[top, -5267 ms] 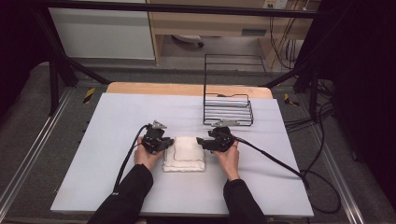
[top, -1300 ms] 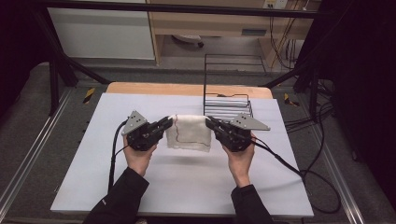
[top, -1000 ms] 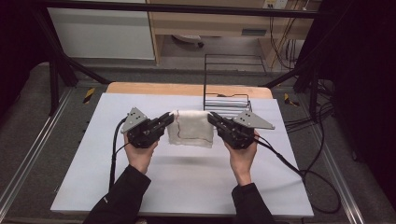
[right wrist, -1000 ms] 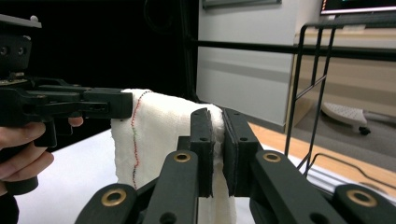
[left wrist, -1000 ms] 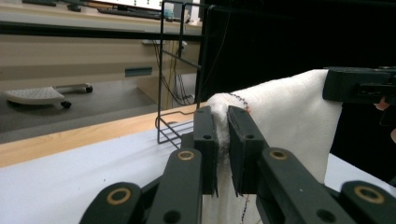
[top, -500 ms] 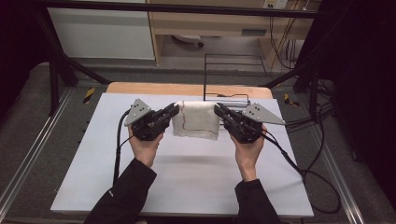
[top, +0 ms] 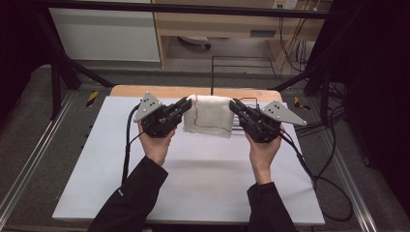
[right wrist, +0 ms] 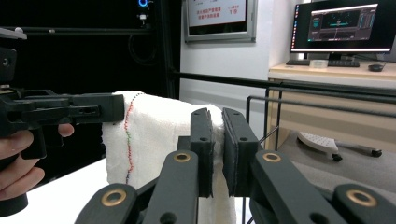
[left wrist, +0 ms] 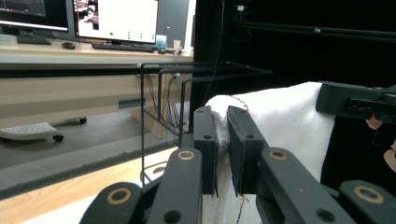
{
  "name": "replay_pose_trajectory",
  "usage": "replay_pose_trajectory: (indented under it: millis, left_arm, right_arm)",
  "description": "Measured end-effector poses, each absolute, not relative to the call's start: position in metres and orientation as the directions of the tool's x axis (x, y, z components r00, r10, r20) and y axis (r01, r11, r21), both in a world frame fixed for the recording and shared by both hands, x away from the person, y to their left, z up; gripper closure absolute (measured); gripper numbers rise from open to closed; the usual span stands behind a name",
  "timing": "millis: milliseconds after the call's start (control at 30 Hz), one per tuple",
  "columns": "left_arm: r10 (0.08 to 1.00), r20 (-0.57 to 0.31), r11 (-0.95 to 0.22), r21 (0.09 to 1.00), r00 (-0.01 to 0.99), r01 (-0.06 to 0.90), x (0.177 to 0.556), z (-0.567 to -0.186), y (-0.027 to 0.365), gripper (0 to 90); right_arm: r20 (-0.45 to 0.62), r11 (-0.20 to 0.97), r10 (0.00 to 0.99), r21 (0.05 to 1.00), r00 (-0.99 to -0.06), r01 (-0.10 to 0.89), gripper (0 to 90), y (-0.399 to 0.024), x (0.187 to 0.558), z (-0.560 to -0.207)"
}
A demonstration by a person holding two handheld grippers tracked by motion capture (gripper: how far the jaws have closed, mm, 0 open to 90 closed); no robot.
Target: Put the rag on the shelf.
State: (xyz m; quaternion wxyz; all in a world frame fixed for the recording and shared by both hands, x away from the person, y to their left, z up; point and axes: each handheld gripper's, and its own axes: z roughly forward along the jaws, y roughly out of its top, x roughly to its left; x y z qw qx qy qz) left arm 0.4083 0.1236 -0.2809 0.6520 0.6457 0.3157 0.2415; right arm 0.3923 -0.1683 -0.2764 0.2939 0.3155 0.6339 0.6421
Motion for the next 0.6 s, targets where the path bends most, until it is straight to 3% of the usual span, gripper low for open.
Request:
replay_pose_trajectory:
  millis: [600]
  left_arm:
    - [0.722, -0.073, 0.070, 0.997, 0.688, 0.032, 0.420, -0.250, 0.106, 82.5]
  right_arm:
    - [0.001, -0.041, 0.812, 0.998, -0.584, -0.054, 83.6, -0.180, 0.400, -0.247]
